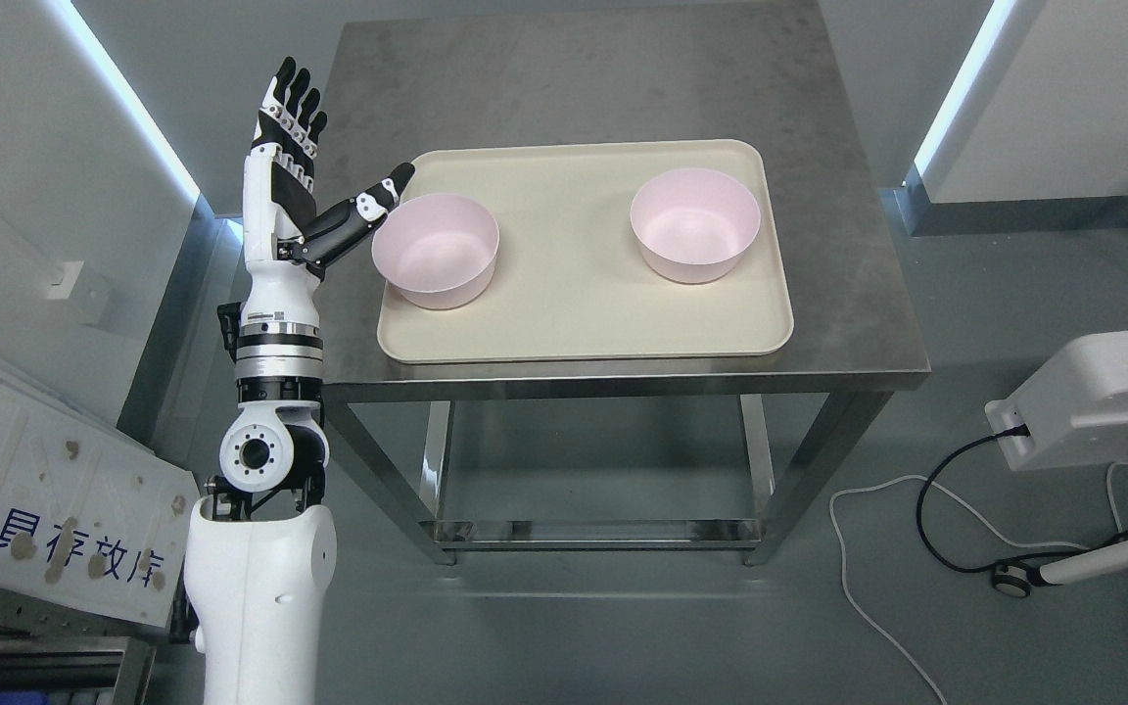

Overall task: Stack pink IKEA bowls on left shelf middle
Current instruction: 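Reach the left hand to the pink bowl nearer the left arm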

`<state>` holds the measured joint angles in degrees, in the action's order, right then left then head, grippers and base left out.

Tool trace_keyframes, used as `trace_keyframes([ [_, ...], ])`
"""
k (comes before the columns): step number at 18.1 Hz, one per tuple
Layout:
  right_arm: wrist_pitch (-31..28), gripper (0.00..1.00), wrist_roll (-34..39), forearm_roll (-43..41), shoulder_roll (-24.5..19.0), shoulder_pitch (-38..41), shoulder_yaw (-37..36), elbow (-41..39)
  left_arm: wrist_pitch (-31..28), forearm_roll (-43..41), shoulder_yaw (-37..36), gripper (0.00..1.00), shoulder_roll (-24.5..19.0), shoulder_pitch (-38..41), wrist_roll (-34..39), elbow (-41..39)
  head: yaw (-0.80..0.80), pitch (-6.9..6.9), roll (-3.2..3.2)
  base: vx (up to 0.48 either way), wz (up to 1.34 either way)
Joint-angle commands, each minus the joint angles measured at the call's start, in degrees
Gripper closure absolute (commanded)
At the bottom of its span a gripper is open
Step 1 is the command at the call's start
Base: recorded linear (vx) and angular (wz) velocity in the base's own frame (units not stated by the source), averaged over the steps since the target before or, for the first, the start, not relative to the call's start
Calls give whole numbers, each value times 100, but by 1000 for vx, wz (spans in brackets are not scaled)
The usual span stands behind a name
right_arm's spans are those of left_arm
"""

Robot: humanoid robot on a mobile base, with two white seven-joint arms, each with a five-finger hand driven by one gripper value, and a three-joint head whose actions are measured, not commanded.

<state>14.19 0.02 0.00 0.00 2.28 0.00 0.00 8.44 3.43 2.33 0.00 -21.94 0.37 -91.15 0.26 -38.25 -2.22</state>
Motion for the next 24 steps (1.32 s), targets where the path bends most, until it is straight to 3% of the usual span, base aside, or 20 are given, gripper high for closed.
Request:
trace_keyframes([
  [1, -4, 0, -2, -9, 100, 0, -26, -100, -1, 0, 4, 0, -100, -55, -2, 0, 0, 0, 0, 0, 0],
  [5, -4, 0, -2, -9, 100, 0, -26, -100, -176, -88, -66, 0, -192, -117, -11, 79, 0, 0, 0, 0, 0],
  [7, -4, 0, -2, -9, 100, 0, -26, -100, -211, -88, -83, 0, -403, -327, -770, 211, 0, 0, 0, 13, 0],
  [9, -4, 0, -2, -9, 100, 0, -26, -100, -534, -114, -75, 0, -894, -765, -2351, 474, 0, 0, 0, 3, -17],
  [12, -4, 0, -2, -9, 100, 0, -26, -100, -1247, -123, -153, 0, -1745, -1425, -2665, 912, 0, 0, 0, 1, -3],
  [15, -4, 0, -2, -9, 100, 0, -26, -100, -1573, -315, -618, 3, -2450, -1944, -2980, 1711, 0, 0, 0, -2, -4],
  [18, -4, 0, -2, -9, 100, 0, -26, -100, -1574, -1018, -760, 4, -2522, -2086, -3226, 2223, 0, 0, 0, -10, 5],
  [21, -4, 0, -2, -9, 100, 0, -26, -100, -1574, -1186, -856, 6, -2408, -1981, -3710, 2329, 0, 0, 0, -8, 26],
  [24, -4, 0, -2, -9, 100, 0, -26, -100, -1600, -1213, -1015, 8, -2215, -1901, -3737, 2330, 0, 0, 0, 0, 0],
])
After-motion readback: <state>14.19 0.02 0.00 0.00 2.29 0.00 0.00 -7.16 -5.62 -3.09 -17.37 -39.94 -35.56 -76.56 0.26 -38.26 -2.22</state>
